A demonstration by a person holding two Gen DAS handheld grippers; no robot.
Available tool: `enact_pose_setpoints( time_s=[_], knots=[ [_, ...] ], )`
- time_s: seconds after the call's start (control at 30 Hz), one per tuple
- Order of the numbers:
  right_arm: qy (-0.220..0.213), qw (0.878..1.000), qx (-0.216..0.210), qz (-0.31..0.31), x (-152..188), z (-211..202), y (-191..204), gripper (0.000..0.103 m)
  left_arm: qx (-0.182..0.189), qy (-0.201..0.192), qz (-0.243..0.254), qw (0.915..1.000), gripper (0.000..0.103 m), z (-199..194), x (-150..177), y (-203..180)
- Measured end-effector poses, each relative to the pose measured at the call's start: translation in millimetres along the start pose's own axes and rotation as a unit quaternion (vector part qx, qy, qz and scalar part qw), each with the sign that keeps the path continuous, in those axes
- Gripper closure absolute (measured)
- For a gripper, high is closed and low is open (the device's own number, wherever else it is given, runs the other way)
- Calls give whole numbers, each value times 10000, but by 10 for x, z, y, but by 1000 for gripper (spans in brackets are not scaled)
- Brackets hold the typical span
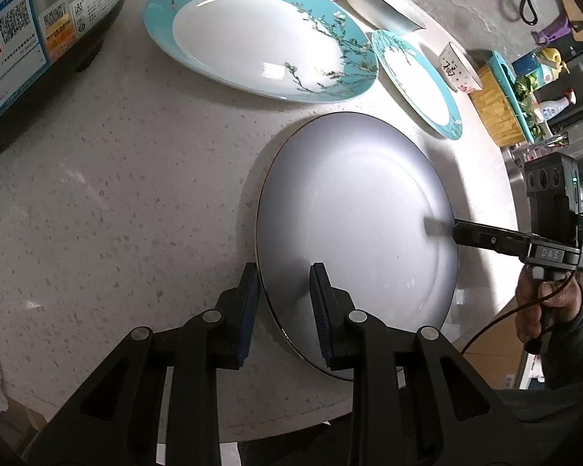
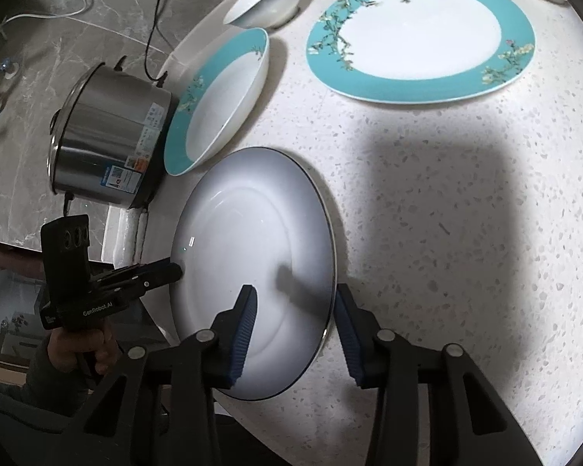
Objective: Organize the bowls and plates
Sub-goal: 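Move the right gripper to the grey-rimmed white plate and grasp its rim, then lift the grey-rimmed plate with the right gripper and carry it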
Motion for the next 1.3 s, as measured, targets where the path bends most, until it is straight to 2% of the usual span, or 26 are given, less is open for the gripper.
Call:
enact_pose_setpoints(
  time_s=[0.03,0.07,0.1,0.47,0.63,1.03,1.3],
  knots=[
    [60,9999,118,26,-5,7,-17,79,-43,-18,-8,10000,78,-4,-4,10],
    [125,9997,224,59,-9,13,-41,85,-92,-27,7,10000,78,-8,-15,8],
    [159,9996,212,96,-8,14,-55,86,-105,-15,27,9999,79,-7,-20,5],
    [224,9989,414,43,-6,5,-33,85,-278,-67,-50,9996,81,-28,-18,-27],
    [195,9987,455,81,36,-39,-72,85,-279,-102,111,9995,82,-48,20,-141],
    [-81,9971,728,211,147,-446,-298,85,-181,13,471,9987,82,35,166,-676],
    [-192,9957,734,525,244,-705,-519,85,-93,101,607,9981,83,99,213,-1119]
  ],
)
Point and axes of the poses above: each gripper's, at about its wrist camera, not at the fingertips, and z roughly the way its jaws point, y to its left, x to its underside, the point moved 5 cm from there along z, roughly the way its jaws point, and after that the axes turned 6 degrees about -z, right-handed, at the moved point
